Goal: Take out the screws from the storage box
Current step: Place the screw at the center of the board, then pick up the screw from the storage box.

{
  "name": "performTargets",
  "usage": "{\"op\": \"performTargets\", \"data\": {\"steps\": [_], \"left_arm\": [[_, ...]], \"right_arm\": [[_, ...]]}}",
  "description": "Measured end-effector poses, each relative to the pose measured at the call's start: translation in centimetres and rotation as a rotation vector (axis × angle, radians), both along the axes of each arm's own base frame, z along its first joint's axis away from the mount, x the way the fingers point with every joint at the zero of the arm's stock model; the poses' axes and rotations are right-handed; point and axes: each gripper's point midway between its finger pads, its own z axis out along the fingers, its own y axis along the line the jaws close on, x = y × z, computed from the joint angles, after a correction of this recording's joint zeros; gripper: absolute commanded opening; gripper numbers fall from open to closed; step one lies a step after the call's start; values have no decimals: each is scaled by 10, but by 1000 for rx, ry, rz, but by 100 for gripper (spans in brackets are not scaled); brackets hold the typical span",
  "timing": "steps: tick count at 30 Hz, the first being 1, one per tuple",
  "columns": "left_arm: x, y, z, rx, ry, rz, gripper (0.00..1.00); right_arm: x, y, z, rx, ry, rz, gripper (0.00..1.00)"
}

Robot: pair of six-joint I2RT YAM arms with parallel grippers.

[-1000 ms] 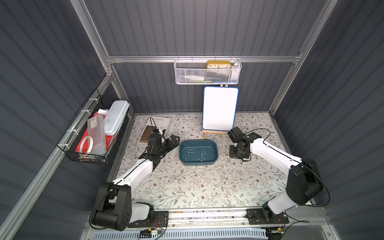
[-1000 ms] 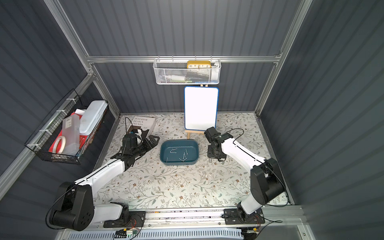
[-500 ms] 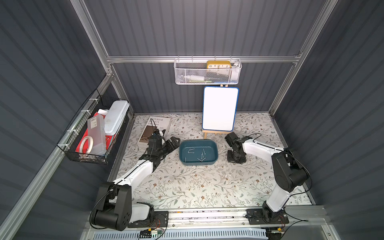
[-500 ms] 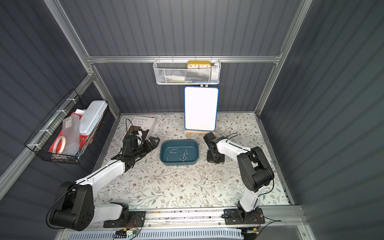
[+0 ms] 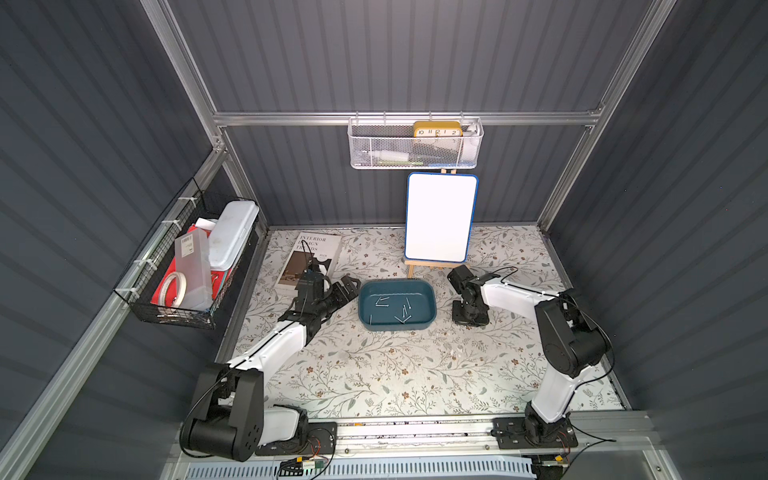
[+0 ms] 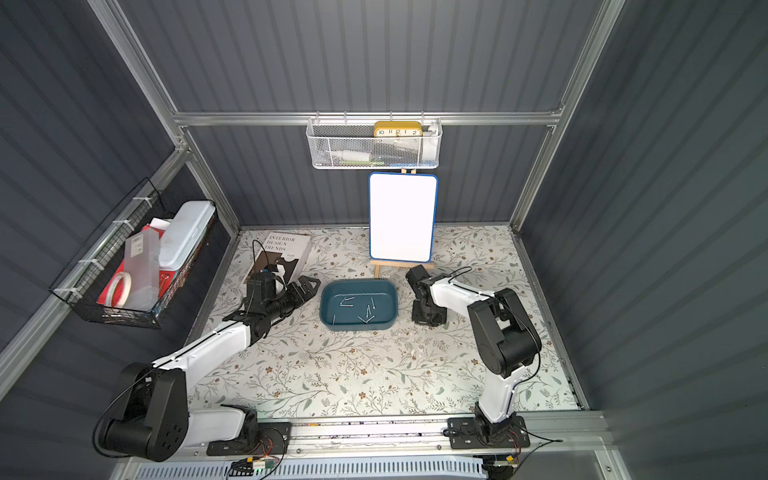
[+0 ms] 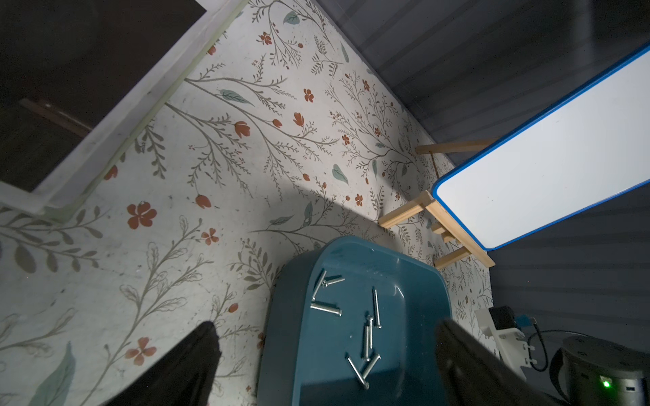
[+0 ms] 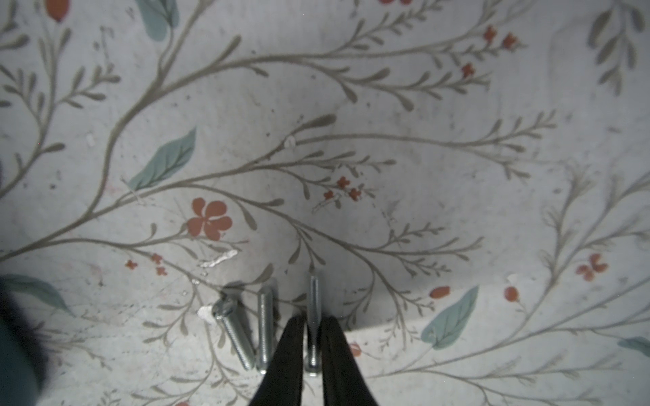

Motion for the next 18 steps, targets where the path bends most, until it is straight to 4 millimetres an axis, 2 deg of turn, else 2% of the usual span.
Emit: {"op": "performTargets", "data": {"steps": [7,10,13,18], "left_arm": [[0,0,0,0,0,0,99],[0,0,1,-2,-2,0,99],[0,0,3,-6,-6,0,99],[-1,-1,9,-15,-18,-4,99]], "right_arm": [[0,0,3,5,-5,-4,24],[-1,0,12,12,-16,-3,25],[1,1,34,24,-50,-3,26],[8,6,88,84,-165,10,29]]}}
